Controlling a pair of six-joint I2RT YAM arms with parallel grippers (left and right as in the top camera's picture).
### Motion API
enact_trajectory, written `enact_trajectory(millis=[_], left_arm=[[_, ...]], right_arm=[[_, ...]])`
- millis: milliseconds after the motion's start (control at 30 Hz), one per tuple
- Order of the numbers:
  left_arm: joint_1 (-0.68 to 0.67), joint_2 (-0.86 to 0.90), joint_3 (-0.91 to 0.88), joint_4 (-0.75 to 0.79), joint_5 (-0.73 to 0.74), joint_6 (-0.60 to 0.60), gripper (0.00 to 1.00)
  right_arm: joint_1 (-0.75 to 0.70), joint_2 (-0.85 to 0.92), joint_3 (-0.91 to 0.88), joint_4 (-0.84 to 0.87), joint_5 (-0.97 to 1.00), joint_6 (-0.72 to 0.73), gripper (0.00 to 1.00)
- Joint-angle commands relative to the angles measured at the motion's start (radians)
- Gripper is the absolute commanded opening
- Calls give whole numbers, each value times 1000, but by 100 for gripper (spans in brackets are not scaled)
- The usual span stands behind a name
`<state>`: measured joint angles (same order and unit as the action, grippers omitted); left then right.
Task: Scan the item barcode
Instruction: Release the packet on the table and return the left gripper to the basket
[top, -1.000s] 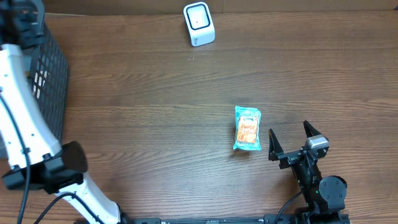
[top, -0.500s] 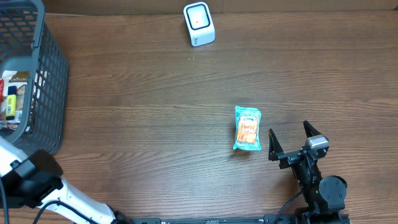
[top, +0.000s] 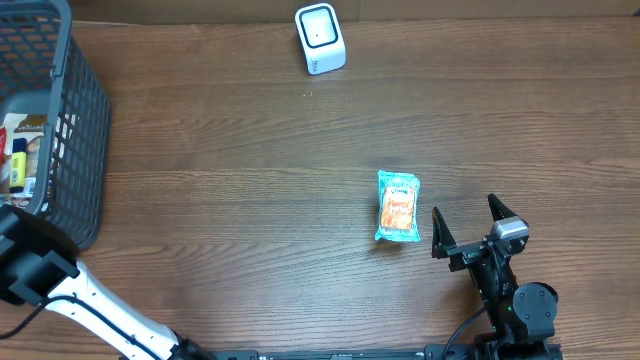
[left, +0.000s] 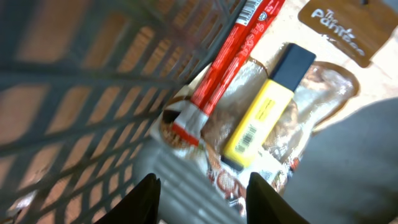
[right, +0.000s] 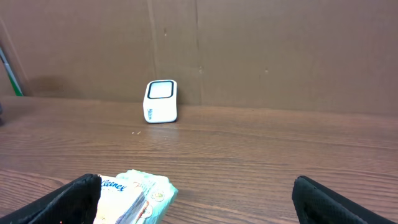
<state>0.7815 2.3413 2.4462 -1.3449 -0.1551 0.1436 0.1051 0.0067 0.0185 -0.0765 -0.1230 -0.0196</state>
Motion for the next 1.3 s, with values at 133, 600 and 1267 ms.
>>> enact_trajectory(millis=[133, 600, 1267], left_arm=[[3, 85, 3, 56, -14, 71, 31], [3, 156, 2, 163, 6, 127, 27], [3, 157, -142, 291, 66, 205, 29]], right_arm=[[-2, -4, -11, 6, 10, -3, 100], [-2, -4, -11, 6, 10, -3, 100], [-2, -4, -11, 6, 10, -3, 100]])
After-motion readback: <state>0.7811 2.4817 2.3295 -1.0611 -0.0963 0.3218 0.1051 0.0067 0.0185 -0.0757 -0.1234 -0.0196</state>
